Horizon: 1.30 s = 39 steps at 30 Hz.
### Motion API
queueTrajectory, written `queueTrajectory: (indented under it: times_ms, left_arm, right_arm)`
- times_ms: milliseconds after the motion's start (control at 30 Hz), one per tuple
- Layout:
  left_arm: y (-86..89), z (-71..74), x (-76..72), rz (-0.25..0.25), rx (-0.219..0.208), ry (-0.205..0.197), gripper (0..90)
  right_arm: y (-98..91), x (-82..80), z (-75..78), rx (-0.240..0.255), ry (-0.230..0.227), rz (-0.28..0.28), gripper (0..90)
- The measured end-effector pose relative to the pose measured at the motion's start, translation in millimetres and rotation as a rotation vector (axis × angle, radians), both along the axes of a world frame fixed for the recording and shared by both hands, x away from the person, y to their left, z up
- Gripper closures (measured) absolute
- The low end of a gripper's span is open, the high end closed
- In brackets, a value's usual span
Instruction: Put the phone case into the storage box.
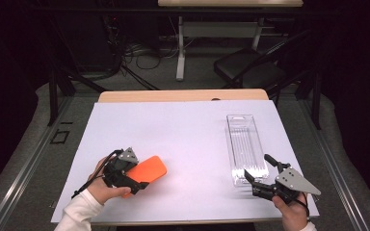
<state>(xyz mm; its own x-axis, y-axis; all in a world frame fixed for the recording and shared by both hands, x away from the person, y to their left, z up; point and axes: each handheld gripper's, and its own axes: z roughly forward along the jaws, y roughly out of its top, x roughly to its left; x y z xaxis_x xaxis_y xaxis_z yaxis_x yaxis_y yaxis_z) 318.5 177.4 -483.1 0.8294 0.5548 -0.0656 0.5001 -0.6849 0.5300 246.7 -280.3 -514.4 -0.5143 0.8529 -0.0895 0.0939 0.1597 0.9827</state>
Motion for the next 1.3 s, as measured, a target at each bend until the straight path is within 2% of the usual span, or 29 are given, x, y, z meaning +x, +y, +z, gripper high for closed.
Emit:
queueTrajectory:
  times_ms: [67,167,300,367,433,567,767,867,1000,1133,1267,1300]
  left_arm:
    - [-4.7,3.9,3.2,-0.006,0.002,-0.005,16.2]
    - [-11.1,5.3,7.6,-0.012,0.003,0.004,16.2]
    - [-18.0,7.2,13.1,-0.006,0.023,0.011,16.2]
    - [-20.8,9.2,15.8,-0.002,0.026,0.014,16.3]
    - [-23.6,11.1,18.3,-0.002,0.024,0.017,16.2]
    - [-29.3,14.1,23.0,-0.010,0.034,0.015,16.3]
    - [-36.6,14.4,27.0,-0.019,0.031,0.021,16.2]
    - [-38.9,15.1,28.3,-0.023,0.028,0.026,16.2]
    - [-40.8,18.5,30.6,-0.024,0.022,0.031,16.3]
    - [-44.2,24.9,32.9,-0.026,0.023,0.027,16.2]
    - [-48.4,31.1,34.0,-0.031,0.030,0.022,16.3]
    - [-51.9,34.6,34.6,-0.038,0.030,0.021,16.3]
  right_arm:
    - [1.6,0.9,0.2,0.012,0.004,0.001,14.3]
    - [3.5,1.4,0.2,0.009,-0.028,-0.017,14.3]
    - [5.7,4.2,0.5,0.025,-0.005,-0.016,14.3]
    - [6.9,5.9,0.1,0.031,0.011,-0.036,14.3]
    - [7.4,7.8,-0.7,0.033,0.054,-0.041,14.4]
    - [7.9,10.7,-2.4,0.036,0.074,-0.049,14.4]
    - [11.8,11.2,0.0,0.050,0.114,0.022,14.5]
    - [15.9,11.8,0.6,0.033,0.119,0.037,14.6]
    - [19.8,14.5,3.7,-0.001,0.102,0.055,14.8]
    - [26.4,17.3,10.4,-0.030,0.079,0.075,14.8]
    - [33.9,21.0,15.3,-0.053,0.073,0.094,14.8]
    - [39.8,24.4,17.5,-0.072,0.074,0.113,15.1]
